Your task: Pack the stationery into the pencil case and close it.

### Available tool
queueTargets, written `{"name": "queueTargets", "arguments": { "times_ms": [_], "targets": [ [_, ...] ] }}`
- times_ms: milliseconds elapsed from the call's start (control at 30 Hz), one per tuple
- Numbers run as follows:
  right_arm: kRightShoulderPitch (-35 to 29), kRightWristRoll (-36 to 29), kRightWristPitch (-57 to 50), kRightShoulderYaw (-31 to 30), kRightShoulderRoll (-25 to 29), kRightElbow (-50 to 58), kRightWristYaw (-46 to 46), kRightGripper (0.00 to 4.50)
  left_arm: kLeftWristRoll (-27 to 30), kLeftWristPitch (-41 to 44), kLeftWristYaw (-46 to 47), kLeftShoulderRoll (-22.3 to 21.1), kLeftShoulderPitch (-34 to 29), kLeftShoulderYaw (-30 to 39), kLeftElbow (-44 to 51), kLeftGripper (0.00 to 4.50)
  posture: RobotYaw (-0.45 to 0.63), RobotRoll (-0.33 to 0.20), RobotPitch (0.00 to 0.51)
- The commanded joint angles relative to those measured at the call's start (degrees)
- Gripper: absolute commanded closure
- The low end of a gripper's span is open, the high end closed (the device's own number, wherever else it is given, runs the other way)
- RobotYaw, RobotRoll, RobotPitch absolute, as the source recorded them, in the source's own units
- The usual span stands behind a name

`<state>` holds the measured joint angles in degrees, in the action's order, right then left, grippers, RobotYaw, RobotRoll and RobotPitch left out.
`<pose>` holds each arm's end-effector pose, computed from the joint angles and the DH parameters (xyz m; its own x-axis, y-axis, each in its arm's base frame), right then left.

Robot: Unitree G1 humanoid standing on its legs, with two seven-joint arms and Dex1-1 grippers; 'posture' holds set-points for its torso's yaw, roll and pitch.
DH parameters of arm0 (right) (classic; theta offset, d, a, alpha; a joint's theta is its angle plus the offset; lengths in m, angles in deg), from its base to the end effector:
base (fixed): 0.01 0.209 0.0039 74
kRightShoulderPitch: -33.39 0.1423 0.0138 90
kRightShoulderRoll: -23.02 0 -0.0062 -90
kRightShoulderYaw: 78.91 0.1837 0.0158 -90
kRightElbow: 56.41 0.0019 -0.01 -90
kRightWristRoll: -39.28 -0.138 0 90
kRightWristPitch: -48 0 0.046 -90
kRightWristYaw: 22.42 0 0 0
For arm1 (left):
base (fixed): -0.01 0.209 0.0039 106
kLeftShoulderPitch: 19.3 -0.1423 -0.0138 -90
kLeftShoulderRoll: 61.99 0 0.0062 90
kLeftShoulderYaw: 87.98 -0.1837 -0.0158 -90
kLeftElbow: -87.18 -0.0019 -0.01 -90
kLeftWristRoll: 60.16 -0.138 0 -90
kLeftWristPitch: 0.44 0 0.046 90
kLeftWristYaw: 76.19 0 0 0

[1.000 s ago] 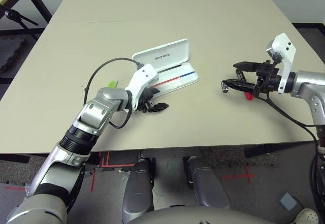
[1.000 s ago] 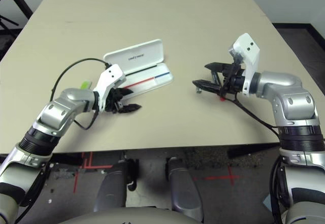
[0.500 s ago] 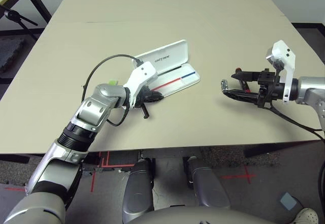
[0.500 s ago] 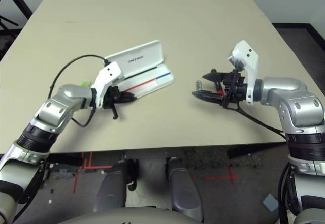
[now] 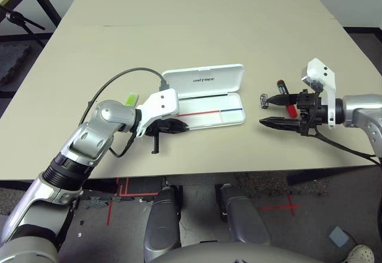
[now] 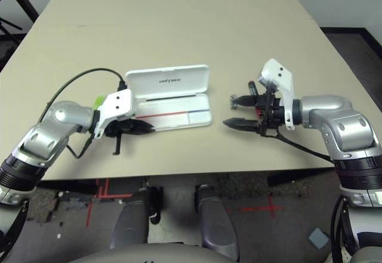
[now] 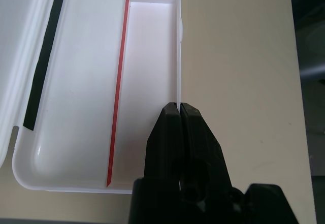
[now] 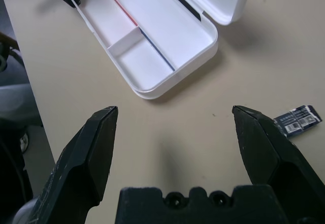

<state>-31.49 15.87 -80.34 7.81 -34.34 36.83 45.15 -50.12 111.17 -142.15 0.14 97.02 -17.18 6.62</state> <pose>0.2609 -0.2613 0.1814 0.3731 0.7952 -0.4780 -0.9046 0.4262 0.0030 0.2609 0.1936 0.1631 0.2194 -0.7863 -0.5776 0.9613 0.0731 0.2657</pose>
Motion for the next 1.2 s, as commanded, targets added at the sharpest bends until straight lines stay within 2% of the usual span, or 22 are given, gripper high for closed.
{"name": "queueTargets", "arguments": {
  "times_ms": [33, 333, 433, 767, 967, 1100, 1200],
  "targets": [
    [0.0, 0.7, 0.8, -0.9, 0.1, -0.1, 0.0, 0.00, -1.0, -0.8, -0.7, -0.1, -0.4, -0.4, 0.7, 4.48, -0.11, 0.000, 0.189],
    [1.0, 2.0, 2.2, -1.1, -0.4, -1.7, -0.3, 0.00, -1.8, -0.4, -0.1, 0.4, -1.4, -0.5, 0.4, 4.48, -0.11, 0.000, 0.189],
    [1.5, 2.1, 2.3, -0.9, -1.0, -2.1, -0.8, 0.00, -2.1, -0.5, -0.1, 0.4, -1.8, -0.5, 0.5, 3.76, -0.11, 0.000, 0.189],
    [2.5, 2.2, 2.9, -0.7, -1.3, -3.4, -0.9, 0.00, 0.4, 1.1, -0.2, -0.1, -3.1, 2.0, 4.7, 0.02, -0.10, 0.000, 0.190],
    [3.4, 1.3, 2.9, 0.3, -1.3, -4.1, -0.6, 0.00, 5.8, 5.4, -0.1, -1.3, -2.4, 7.9, 10.5, 0.02, -0.10, 0.000, 0.182],
    [4.7, -1.7, 0.8, 2.7, -3.2, -3.6, -2.0, 0.00, 5.7, 5.4, 0.6, -1.8, -2.0, 9.2, 11.2, 0.02, -0.10, 0.000, 0.183],
    [7.8, -0.9, -0.7, 5.2, -6.7, -5.6, -9.4, 0.00, 6.9, 6.2, 1.0, -1.4, -1.3, 10.1, 11.5, 0.02, -0.10, 0.000, 0.185]
  ]
}}
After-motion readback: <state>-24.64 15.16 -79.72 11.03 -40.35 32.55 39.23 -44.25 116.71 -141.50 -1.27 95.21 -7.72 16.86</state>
